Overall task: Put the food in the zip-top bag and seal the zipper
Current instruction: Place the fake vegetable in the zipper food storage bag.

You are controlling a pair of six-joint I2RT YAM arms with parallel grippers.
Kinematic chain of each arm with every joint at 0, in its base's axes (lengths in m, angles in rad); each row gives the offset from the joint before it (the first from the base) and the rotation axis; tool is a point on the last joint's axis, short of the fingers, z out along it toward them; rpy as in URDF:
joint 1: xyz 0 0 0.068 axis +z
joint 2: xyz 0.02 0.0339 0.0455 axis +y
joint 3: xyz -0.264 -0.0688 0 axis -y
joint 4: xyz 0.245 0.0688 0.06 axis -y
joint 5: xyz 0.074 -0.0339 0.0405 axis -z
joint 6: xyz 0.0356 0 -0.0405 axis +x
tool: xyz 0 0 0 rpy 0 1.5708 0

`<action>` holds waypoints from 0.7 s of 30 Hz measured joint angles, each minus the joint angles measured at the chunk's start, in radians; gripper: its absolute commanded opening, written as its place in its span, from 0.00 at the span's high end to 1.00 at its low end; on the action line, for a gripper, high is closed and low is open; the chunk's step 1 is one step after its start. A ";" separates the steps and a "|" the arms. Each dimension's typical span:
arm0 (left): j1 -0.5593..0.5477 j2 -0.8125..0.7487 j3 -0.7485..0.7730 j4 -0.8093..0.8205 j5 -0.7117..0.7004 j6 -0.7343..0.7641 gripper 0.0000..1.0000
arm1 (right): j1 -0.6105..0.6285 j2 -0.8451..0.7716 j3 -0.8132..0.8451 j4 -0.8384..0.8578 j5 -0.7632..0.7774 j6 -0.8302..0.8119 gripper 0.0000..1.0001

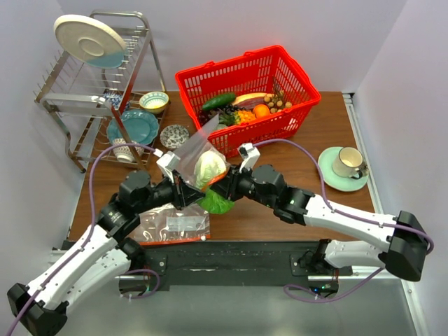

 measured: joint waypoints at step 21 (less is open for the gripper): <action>0.001 0.060 0.043 -0.055 -0.055 0.005 1.00 | -0.008 0.104 0.024 0.033 -0.105 0.055 0.99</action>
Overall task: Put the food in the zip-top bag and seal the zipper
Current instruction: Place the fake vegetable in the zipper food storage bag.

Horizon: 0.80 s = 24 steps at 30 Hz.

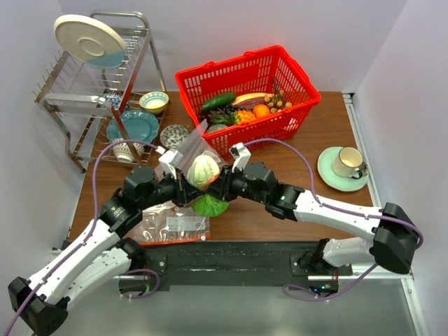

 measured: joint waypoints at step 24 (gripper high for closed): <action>-0.003 0.021 0.013 0.045 0.033 0.006 1.00 | 0.013 -0.022 0.016 -0.143 0.183 0.408 1.00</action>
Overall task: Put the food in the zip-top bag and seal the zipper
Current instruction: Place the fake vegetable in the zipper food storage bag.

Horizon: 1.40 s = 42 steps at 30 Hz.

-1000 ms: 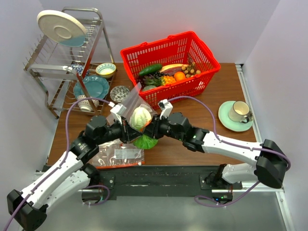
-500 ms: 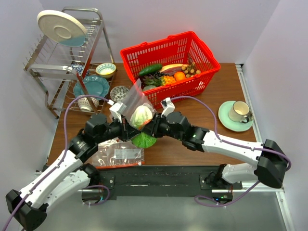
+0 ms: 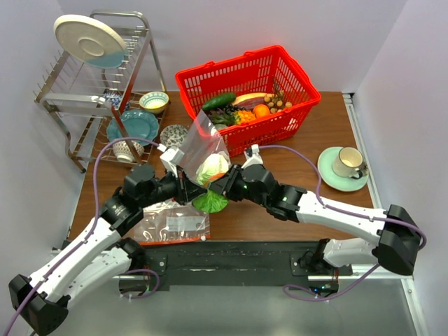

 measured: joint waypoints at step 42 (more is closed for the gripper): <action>-0.351 0.217 0.230 0.066 -0.294 -0.171 1.00 | -0.005 -0.296 -0.016 -0.160 0.142 -0.187 1.00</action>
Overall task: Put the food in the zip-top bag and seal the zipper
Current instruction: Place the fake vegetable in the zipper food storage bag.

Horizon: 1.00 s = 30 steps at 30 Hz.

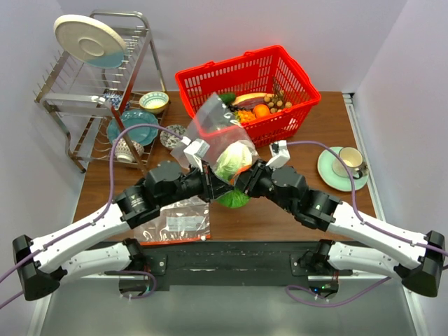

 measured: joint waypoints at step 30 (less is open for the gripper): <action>-0.011 -0.163 0.027 -0.341 -0.126 0.104 0.19 | -0.003 0.141 0.082 -0.154 -0.300 -0.281 1.00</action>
